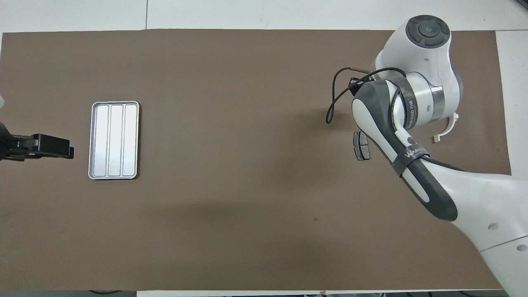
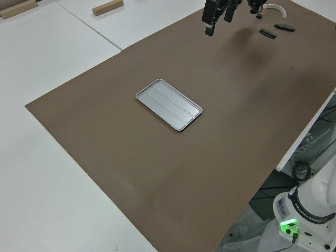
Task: Pick bearing gear from pile to tray
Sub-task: 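Carry the small black part with the right gripper toward the table center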
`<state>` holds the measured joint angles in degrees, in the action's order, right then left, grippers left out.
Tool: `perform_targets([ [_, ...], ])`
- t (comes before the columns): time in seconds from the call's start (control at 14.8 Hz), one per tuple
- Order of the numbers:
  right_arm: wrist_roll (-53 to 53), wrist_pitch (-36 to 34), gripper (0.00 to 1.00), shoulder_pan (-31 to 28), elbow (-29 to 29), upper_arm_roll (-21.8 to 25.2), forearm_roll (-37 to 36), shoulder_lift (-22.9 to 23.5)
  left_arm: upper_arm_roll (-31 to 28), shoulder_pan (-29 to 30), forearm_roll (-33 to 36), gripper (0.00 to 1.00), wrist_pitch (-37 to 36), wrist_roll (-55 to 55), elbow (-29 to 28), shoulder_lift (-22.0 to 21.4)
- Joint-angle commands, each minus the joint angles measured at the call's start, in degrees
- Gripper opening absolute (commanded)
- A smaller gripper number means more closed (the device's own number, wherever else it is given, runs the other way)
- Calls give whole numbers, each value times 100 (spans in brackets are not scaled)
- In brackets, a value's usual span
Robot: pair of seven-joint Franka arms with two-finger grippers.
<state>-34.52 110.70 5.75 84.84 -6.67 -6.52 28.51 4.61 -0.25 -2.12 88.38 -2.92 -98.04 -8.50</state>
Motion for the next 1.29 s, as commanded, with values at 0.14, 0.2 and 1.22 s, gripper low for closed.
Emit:
perform_targets([
  [0.14,-1000,-250,0,698,-115,-28,89,-416,-48,-27,-87,100,13,2,-207,-204],
  [0.2,-1396,-381,0,943,-299,-28,142,-416,-48,-27,-87,100,13,2,-207,-204],
  [1.22,-4625,1866,0,2765,15,-36,397,796,-30,-27,-78,100,-146,-235,-172,-204],
])
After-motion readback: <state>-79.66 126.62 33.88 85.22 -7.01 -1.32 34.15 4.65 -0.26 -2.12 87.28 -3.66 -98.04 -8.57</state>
